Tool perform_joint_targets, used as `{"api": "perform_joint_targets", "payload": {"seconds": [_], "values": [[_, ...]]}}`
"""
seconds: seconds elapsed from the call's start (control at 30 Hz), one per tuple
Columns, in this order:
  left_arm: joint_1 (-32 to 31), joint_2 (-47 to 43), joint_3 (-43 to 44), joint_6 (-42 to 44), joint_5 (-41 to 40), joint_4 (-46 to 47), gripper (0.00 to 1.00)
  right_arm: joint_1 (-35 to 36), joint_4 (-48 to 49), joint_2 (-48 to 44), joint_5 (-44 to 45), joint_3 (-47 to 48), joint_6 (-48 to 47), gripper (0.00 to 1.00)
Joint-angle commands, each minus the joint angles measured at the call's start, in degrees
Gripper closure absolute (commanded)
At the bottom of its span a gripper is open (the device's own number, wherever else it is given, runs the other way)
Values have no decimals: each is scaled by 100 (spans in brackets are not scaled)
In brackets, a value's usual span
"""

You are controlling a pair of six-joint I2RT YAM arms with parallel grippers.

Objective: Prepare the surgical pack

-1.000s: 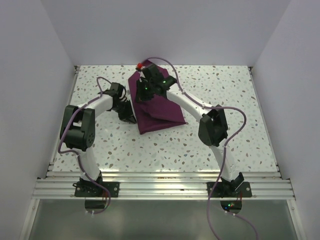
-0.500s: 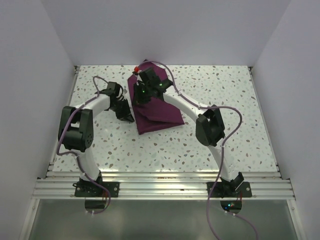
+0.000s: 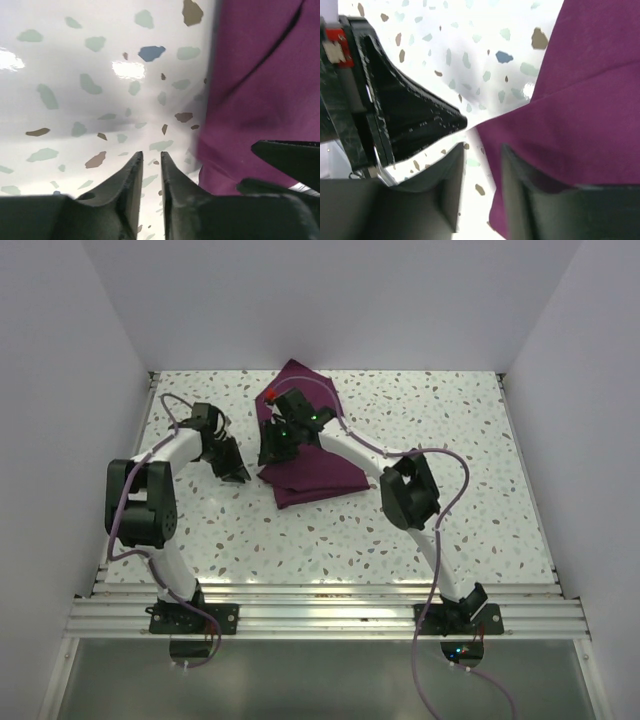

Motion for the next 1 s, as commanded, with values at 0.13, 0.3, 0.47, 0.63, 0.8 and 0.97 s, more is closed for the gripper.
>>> {"api": "perform_joint_targets", "payload": {"seconds": [0.13, 0.3, 0.47, 0.63, 0.8, 0.97], "values": [[188, -359, 369, 169, 533, -62, 67, -162, -592, -428, -247, 428, -439, 46], [188, -333, 335, 90, 1218, 315, 52, -663, -785, -955, -502, -275, -659, 46], [188, -157, 142, -77, 1571, 614, 50, -1225, -383, -1571, -871, -1721, -721, 60], [188, 80, -17, -121, 1764, 728, 50, -1429, -135, -1756, -1671, -2437, -931, 80], [179, 300, -113, -174, 1834, 869, 58, -1437, 286, -1818, -2084, -2973, -774, 92], [179, 414, -131, -191, 1843, 957, 68, -1481, 619, -1826, -2322, -3553, -598, 100]]}}
